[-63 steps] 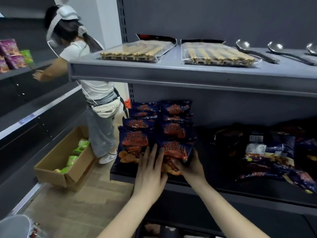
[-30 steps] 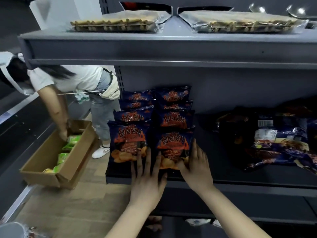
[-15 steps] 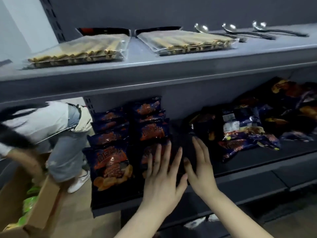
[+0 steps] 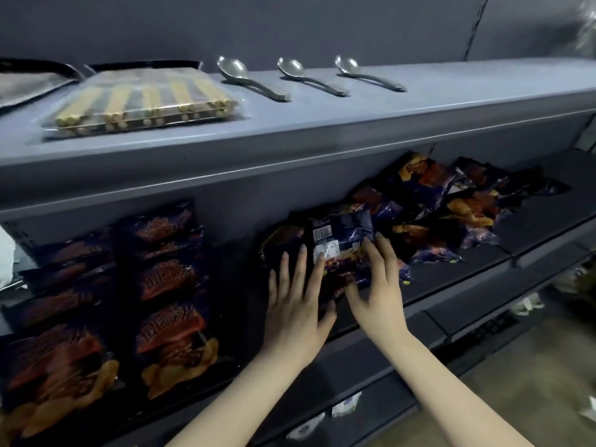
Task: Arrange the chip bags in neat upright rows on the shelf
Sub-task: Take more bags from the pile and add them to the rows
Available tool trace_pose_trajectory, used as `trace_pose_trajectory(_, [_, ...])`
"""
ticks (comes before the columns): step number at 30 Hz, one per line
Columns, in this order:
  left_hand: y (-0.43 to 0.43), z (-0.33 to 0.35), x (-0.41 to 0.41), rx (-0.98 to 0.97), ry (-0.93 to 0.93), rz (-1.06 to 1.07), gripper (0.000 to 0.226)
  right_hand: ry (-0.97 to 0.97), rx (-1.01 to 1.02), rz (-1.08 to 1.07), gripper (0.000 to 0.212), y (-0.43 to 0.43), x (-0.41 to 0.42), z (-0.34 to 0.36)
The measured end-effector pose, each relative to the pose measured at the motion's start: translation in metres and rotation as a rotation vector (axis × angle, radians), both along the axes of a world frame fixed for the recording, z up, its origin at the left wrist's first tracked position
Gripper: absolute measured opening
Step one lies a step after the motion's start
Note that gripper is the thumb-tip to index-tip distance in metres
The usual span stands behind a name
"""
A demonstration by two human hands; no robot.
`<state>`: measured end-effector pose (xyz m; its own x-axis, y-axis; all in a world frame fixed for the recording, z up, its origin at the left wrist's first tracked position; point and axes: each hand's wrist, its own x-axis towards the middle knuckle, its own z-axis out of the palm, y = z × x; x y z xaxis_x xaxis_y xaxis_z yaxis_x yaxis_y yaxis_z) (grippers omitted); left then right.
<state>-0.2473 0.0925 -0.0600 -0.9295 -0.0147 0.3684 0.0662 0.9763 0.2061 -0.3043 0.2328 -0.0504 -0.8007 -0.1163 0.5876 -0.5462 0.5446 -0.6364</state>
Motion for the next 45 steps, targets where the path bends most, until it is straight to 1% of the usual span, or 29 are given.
trace_pose_trajectory(3, [0.007, 0.003, -0.03, -0.049, 0.003, 0.065, 0.096, 0.023, 0.147, 0.029, 0.08, 0.012, -0.024, 0.005])
trace_pose_trajectory(5, [0.011, 0.005, -0.048, -0.068, -0.01, 0.084, 0.103, 0.015, 0.312, 0.075, 0.083, 0.024, -0.041, 0.007])
trace_pose_trajectory(8, [0.016, 0.001, -0.069, -0.108, -0.045, 0.062, 0.106, -0.025, 0.546, 0.146, 0.091, 0.038, -0.061, 0.003])
trace_pose_trajectory(11, [0.024, -0.005, -0.085, -0.088, -0.078, 0.053, 0.106, -0.111, 0.643, 0.201, 0.095, 0.047, -0.075, -0.003])
trace_pose_trajectory(14, [0.033, -0.009, -0.096, -0.104, -0.073, 0.102, 0.1, -0.138, 0.631, 0.247, 0.093, 0.054, -0.087, -0.009])
trace_pose_trajectory(18, [0.039, -0.017, -0.102, -0.098, -0.017, 0.144, 0.094, -0.077, 0.589, 0.291, 0.088, 0.06, -0.1, -0.016])
trace_pose_trajectory(23, [0.045, -0.021, -0.115, -0.107, -0.024, 0.198, 0.093, -0.072, 0.558, 0.34, 0.085, 0.065, -0.119, -0.021])
trace_pose_trajectory(26, [0.048, -0.023, -0.116, -0.117, -0.035, 0.223, 0.092, -0.107, 0.556, 0.366, 0.085, 0.065, -0.122, -0.023])
trace_pose_trajectory(30, [0.051, -0.018, -0.117, -0.091, 0.003, 0.2, 0.082, -0.201, 0.555, 0.472, 0.083, 0.074, -0.127, -0.017])
trace_pose_trajectory(32, [0.053, -0.008, -0.118, -0.024, 0.051, 0.194, 0.079, -0.192, 0.571, 0.484, 0.082, 0.08, -0.132, -0.007])
trace_pose_trajectory(34, [0.056, 0.008, -0.118, 0.075, 0.131, 0.164, 0.077, -0.135, 0.547, 0.466, 0.08, 0.084, -0.135, 0.008])
trace_pose_trajectory(37, [0.056, 0.04, -0.111, 0.245, 0.258, 0.133, 0.075, -0.061, 0.385, 0.501, 0.078, 0.083, -0.139, 0.037])
trace_pose_trajectory(39, [0.047, 0.059, -0.105, 0.284, 0.304, 0.151, 0.072, -0.054, 0.264, 0.605, 0.078, 0.079, -0.14, 0.055])
trace_pose_trajectory(41, [0.034, 0.072, -0.098, 0.328, 0.304, 0.143, 0.066, -0.058, 0.197, 0.701, 0.076, 0.074, -0.14, 0.069])
trace_pose_trajectory(43, [0.02, 0.079, -0.091, 0.469, 0.278, 0.128, 0.061, -0.048, 0.168, 0.748, 0.076, 0.065, -0.142, 0.08])
trace_pose_trajectory(45, [0.008, 0.084, -0.084, 0.624, 0.246, 0.164, 0.055, -0.062, 0.138, 0.764, 0.073, 0.054, -0.144, 0.086])
